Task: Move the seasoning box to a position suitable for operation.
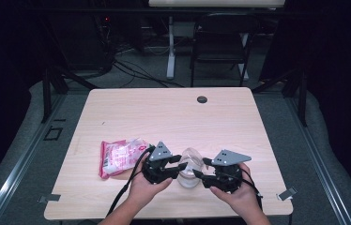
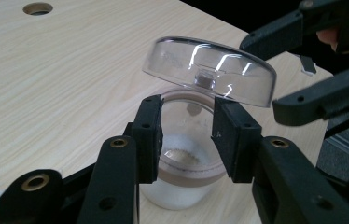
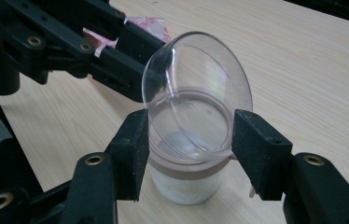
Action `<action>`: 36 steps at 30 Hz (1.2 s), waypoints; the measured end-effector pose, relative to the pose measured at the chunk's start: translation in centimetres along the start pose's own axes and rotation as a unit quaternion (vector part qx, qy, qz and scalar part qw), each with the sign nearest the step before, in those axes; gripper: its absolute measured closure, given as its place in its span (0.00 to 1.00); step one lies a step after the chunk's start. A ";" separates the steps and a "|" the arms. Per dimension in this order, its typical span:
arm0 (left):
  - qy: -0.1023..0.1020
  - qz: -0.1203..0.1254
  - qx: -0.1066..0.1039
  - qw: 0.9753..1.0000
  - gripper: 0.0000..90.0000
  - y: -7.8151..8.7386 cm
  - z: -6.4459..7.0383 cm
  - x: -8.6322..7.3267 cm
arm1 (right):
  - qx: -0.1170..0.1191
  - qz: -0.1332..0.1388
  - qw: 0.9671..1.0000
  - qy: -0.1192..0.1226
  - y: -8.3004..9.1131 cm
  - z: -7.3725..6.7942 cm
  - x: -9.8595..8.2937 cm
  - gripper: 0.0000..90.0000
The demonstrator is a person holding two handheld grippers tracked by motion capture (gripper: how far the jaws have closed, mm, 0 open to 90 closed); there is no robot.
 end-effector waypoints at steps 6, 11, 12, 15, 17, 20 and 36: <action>-0.001 0.006 0.008 1.000 0.64 0.0 -0.2 0.0 | -0.015 -0.003 1.000 0.017 -0.3 -0.1 -0.1 0.50; -0.003 0.007 0.012 1.000 0.63 0.0 -0.2 -0.1 | -0.017 -0.004 1.000 0.021 -0.5 -0.1 -0.1 0.49; -0.004 0.005 0.012 1.000 0.62 0.0 -0.3 -0.1 | -0.018 -0.004 1.000 0.021 -0.5 -0.1 -0.1 0.49; -0.003 0.002 0.015 1.000 0.61 -0.2 -0.4 -0.3 | -0.019 -0.005 1.000 0.022 -0.5 0.0 -0.1 0.49; -0.005 -0.003 0.017 1.000 0.61 -0.4 -0.5 -0.6 | -0.017 -0.002 1.000 0.019 -0.5 0.0 -0.1 0.50; 0.000 -0.006 0.018 1.000 0.61 -0.7 -0.6 -0.9 | -0.017 0.002 1.000 0.014 -0.4 0.0 0.0 0.50; 0.004 -0.033 0.026 0.999 0.66 -2.0 -1.0 -2.4 | -0.015 0.004 1.000 0.009 -0.2 0.2 0.0 0.51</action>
Point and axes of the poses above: each handheld gripper's, and its own axes: y roughly backward along the jaws, x roughly out of its top, z roughly to its right, the point moved 7 cm from there along -y, roughly forward along the jaws, and after that the axes turned 4 degrees about z, right-handed, at the moved point
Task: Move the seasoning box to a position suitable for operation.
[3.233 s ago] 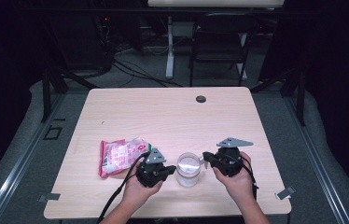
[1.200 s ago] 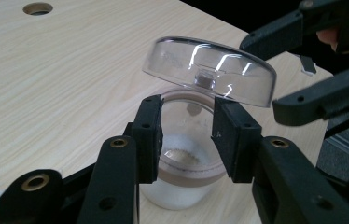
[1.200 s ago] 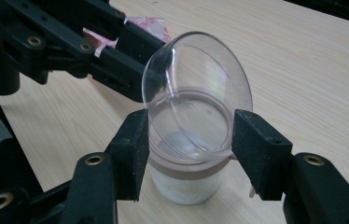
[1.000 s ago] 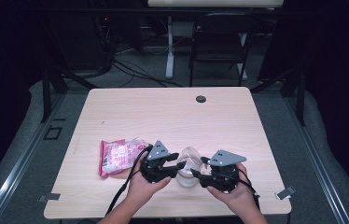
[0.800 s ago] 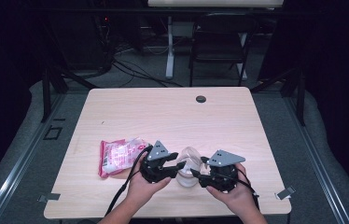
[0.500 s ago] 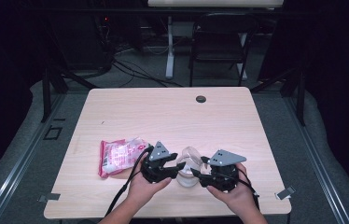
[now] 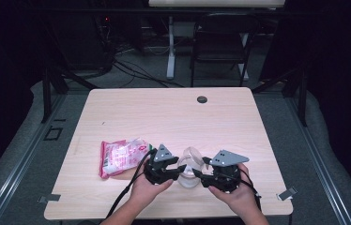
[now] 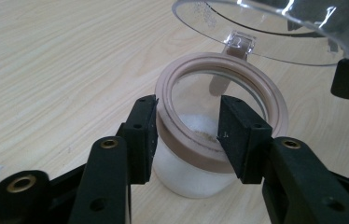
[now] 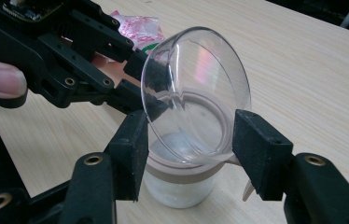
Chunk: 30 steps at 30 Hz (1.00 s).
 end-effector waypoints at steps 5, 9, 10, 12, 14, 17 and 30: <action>0.000 0.003 0.001 1.000 0.69 0.0 -0.1 0.0 | 0.000 0.002 1.000 -0.003 0.1 0.1 0.0 0.52; -0.001 0.003 0.001 1.000 0.70 0.0 -0.1 0.0 | 0.000 0.004 1.000 -0.005 0.2 0.2 0.1 0.53; -0.001 0.004 0.000 1.000 0.70 0.0 -0.1 0.0 | -0.001 0.005 1.000 -0.007 0.2 0.3 0.0 0.53; -0.001 0.003 0.001 1.000 0.70 0.0 -0.1 0.0 | -0.005 0.004 1.000 -0.008 0.2 0.4 0.0 0.54; -0.002 0.005 0.002 1.000 0.70 0.0 -0.1 0.0 | -0.007 0.001 1.000 -0.008 0.2 0.5 -0.1 0.56; -0.004 0.006 0.003 1.000 0.70 0.0 -0.1 0.0 | -0.013 0.003 1.000 -0.012 0.3 0.9 -0.1 0.59; -0.004 0.006 0.004 1.000 0.70 0.0 -0.1 0.0 | -0.042 0.003 0.998 -0.042 0.7 3.1 -1.0 0.70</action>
Point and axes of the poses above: each handheld gripper's, and its own axes: y roughly backward along the jaws, x roughly out of its top, z roughly to its right, the point moved 7 cm from there along -y, roughly forward along the jaws, and after that the axes turned 4 degrees about z, right-handed, at the moved point
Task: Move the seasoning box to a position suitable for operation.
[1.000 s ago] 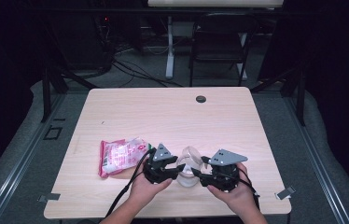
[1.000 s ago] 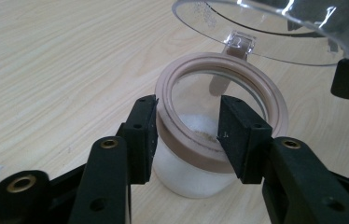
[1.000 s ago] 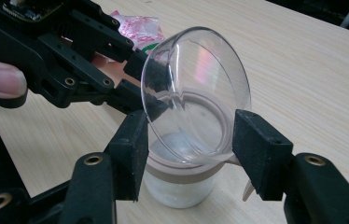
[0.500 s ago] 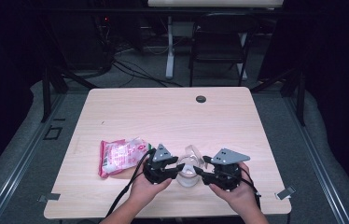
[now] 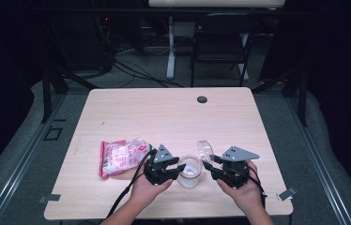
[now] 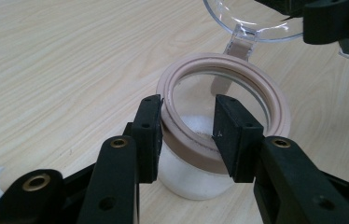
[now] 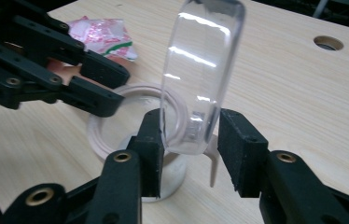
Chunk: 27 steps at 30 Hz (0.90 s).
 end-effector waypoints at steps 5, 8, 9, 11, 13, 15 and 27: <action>0.000 0.001 0.000 1.000 0.70 0.0 0.0 0.0 | 0.007 -0.005 1.000 -0.021 -0.4 0.6 -0.6 0.69; 0.001 0.001 0.000 1.000 0.70 0.0 0.0 0.0 | 0.002 -0.009 1.000 -0.013 -0.6 0.4 -0.7 0.70; 0.001 0.001 0.000 1.000 0.70 0.0 0.0 0.0 | 0.002 -0.011 1.000 -0.013 -0.6 0.4 -0.7 0.70; 0.002 0.000 -0.001 1.000 0.70 0.0 0.0 0.0 | 0.001 -0.009 1.000 -0.015 -0.8 0.4 -0.8 0.70; 0.003 0.001 -0.001 1.000 0.70 0.0 0.0 0.0 | 0.000 -0.010 1.000 -0.018 -0.9 0.4 -0.9 0.70; 0.001 0.001 -0.001 1.000 0.70 0.1 0.0 0.0 | -0.002 -0.013 1.000 -0.021 -1.0 0.4 -1.1 0.70; 0.005 0.017 0.013 1.000 0.67 1.5 -0.6 0.2 | -0.007 -0.004 1.000 -0.021 -2.1 0.6 -1.1 0.78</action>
Point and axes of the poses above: each handheld gripper's, and its own axes: y roughly backward along the jaws, x roughly out of its top, z roughly to its right, the point moved 7 cm from there along -y, roughly forward along the jaws, and after that the axes turned 4 degrees about z, right-handed, at the moved point
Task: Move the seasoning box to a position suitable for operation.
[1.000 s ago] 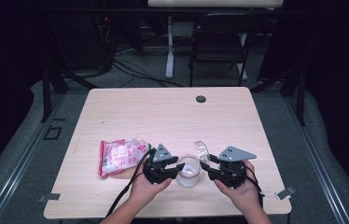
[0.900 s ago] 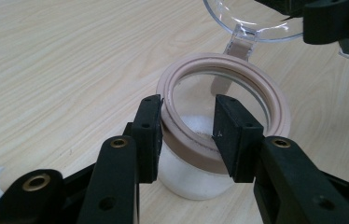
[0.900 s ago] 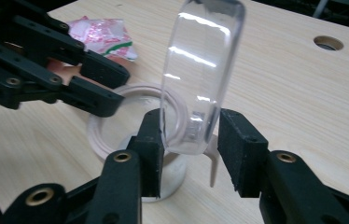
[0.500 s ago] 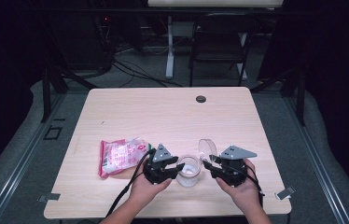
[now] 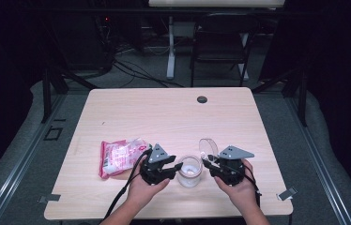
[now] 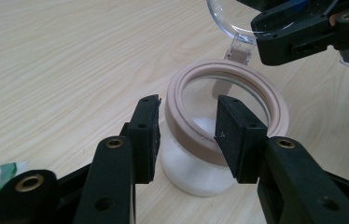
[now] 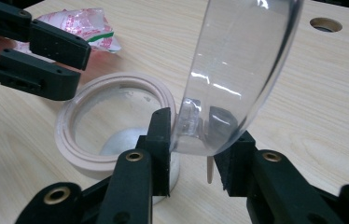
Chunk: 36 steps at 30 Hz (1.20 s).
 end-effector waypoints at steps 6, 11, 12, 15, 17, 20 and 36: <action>0.008 0.011 0.012 1.000 0.67 1.0 -0.9 0.2 | 0.010 0.003 1.000 -0.012 -0.3 0.4 0.2 0.79; 0.020 0.017 0.023 0.999 0.67 1.9 -1.8 0.1 | 0.024 0.007 0.999 -0.021 -0.7 0.8 0.4 0.80; 0.022 0.019 0.025 0.999 0.67 2.1 -2.0 0.1 | 0.026 0.008 0.999 -0.024 -0.8 0.9 0.4 0.80; 0.032 0.028 0.035 0.998 0.66 2.7 -2.8 0.2 | 0.036 0.008 0.999 -0.025 -1.1 1.0 0.6 0.80; 0.039 0.033 0.042 0.998 0.66 3.3 -3.4 0.2 | 0.041 0.008 0.999 -0.024 -1.3 1.0 0.7 0.81; 0.051 0.042 0.052 0.997 0.66 4.0 -4.3 0.2 | 0.046 0.009 0.999 -0.024 -1.6 1.1 0.9 0.81; 0.066 0.039 0.086 0.993 0.66 5.6 -6.0 -1.3 | 0.072 0.013 0.997 -0.033 -3.0 1.5 1.7 0.83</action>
Point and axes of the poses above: each handheld gripper's, and its own axes: y roughly backward along the jaws, x roughly out of its top, z roughly to its right, the point moved 7 cm from there along -y, roughly forward along the jaws, and after that the axes turned 4 degrees about z, right-handed, at the moved point
